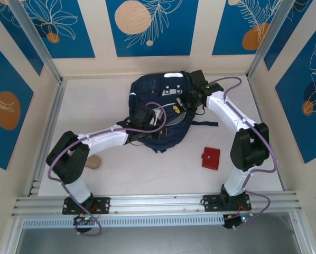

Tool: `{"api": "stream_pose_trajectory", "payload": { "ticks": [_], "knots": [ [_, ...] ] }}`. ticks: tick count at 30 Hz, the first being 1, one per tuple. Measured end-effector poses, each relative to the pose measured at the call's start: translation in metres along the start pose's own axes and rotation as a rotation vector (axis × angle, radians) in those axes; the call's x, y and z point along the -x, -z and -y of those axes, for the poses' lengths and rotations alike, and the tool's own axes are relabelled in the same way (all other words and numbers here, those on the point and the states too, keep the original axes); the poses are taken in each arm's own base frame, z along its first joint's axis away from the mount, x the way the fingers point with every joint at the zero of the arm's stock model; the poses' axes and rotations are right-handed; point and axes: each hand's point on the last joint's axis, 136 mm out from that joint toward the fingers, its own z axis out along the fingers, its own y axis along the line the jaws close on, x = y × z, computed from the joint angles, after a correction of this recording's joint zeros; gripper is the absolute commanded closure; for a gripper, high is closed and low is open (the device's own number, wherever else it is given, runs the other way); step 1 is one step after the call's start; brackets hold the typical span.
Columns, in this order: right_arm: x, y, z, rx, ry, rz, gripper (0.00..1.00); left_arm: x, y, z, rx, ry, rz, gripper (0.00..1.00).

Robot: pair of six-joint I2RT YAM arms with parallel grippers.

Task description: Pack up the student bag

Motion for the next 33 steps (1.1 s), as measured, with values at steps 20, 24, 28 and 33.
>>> {"api": "stream_pose_trajectory", "payload": {
  "ticks": [20, 24, 28, 33],
  "knots": [
    [0.002, -0.002, 0.002, -0.003, 0.000, 0.010, 1.00, 0.005, -0.002, -0.016, 0.082, -0.019, 0.068, 1.00],
    [0.005, -0.003, 0.006, -0.016, -0.002, 0.027, 1.00, 0.000, 0.005, -0.026, 0.137, -0.030, 0.082, 1.00],
    [0.006, -0.002, 0.008, -0.023, -0.001, 0.044, 1.00, -0.009, 0.016, -0.043, 0.216, -0.034, 0.082, 1.00],
    [0.008, 0.000, 0.009, -0.029, 0.005, 0.065, 1.00, -0.014, 0.029, -0.060, 0.305, -0.048, 0.083, 1.00]
  ]
}}
